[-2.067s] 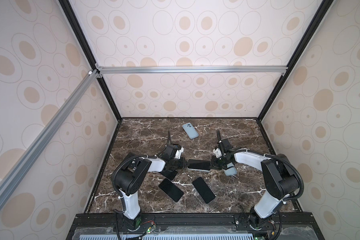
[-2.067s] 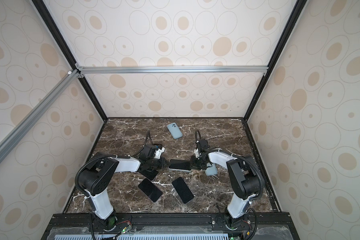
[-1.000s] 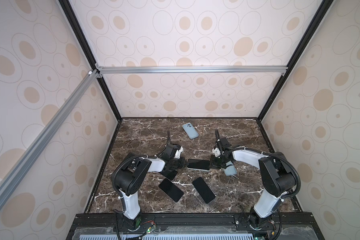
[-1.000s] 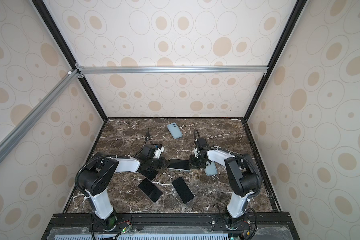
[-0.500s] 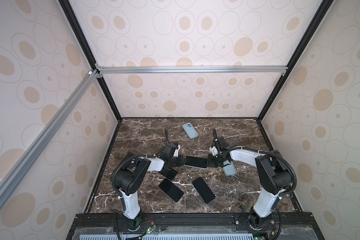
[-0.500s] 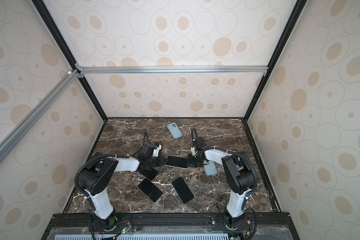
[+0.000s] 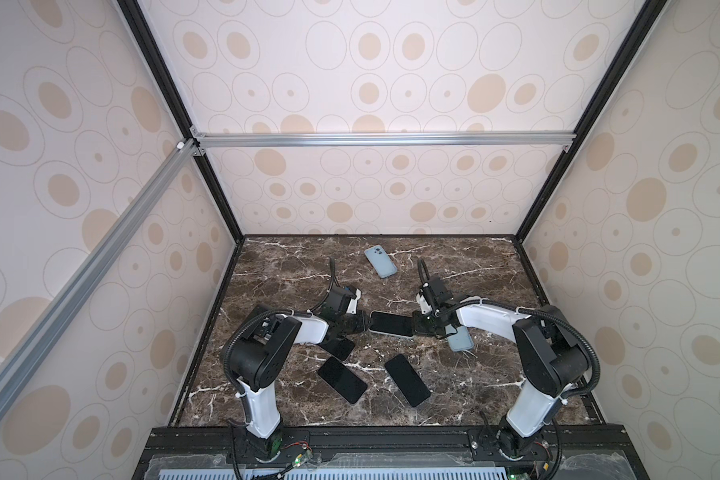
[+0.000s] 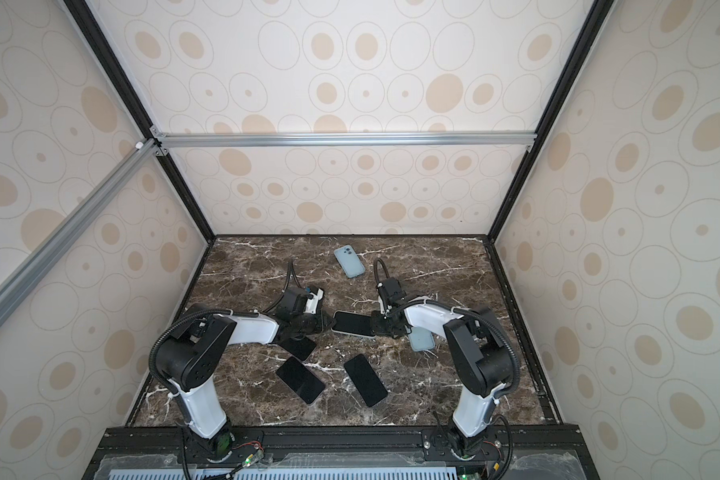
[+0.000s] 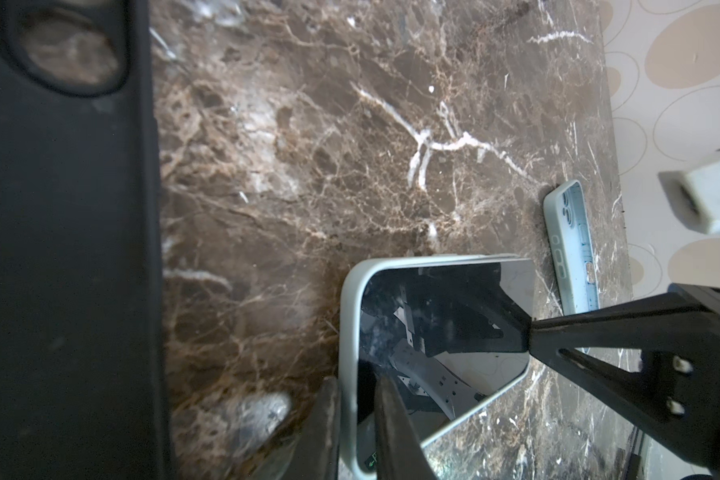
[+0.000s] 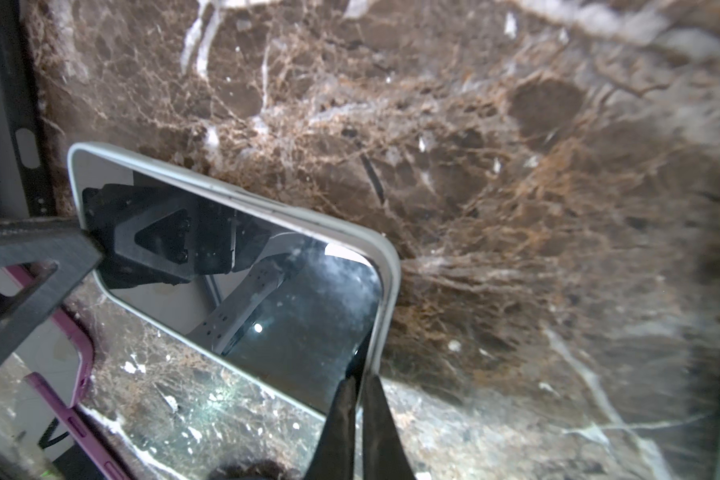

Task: Put the phone into the phone case
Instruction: 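Open both grippers and lift them away from the cased phone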

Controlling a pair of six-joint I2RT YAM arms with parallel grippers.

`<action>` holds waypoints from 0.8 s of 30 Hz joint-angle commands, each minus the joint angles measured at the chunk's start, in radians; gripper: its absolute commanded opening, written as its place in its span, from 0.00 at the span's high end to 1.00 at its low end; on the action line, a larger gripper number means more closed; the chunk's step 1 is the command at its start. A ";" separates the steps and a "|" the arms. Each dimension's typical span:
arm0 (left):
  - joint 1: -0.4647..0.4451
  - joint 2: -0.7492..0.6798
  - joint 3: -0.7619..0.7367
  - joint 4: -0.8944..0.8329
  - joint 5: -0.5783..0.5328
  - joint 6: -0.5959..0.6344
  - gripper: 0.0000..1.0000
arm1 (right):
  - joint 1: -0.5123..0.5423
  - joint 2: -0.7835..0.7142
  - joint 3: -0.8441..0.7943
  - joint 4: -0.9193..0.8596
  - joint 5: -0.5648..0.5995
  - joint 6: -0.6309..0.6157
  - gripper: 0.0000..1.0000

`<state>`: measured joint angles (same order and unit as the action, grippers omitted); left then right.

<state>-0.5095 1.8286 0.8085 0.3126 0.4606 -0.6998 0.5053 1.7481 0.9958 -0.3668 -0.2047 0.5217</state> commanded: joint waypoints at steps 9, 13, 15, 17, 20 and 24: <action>-0.077 -0.092 0.008 -0.086 0.099 0.038 0.77 | 0.052 -0.169 -0.013 -0.240 0.037 -0.020 0.84; -0.066 -0.117 0.021 -0.103 0.075 0.046 0.68 | 0.046 -0.221 0.028 -0.273 0.072 -0.029 0.76; -0.057 -0.122 0.040 -0.116 0.072 0.048 0.67 | 0.041 -0.245 0.044 -0.286 0.077 -0.032 0.75; -0.048 -0.130 0.067 -0.127 0.064 0.051 0.66 | 0.034 -0.273 0.058 -0.294 0.086 -0.038 0.74; -0.042 -0.135 0.126 -0.159 0.049 0.063 0.65 | 0.022 -0.323 0.066 -0.287 0.094 -0.044 0.70; -0.042 -0.127 0.190 -0.168 0.040 0.062 0.63 | 0.008 -0.396 0.051 -0.222 0.098 -0.060 0.66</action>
<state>-0.5560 1.7222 0.9348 0.1677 0.5163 -0.6609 0.5217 1.3991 1.0412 -0.6094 -0.1291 0.4820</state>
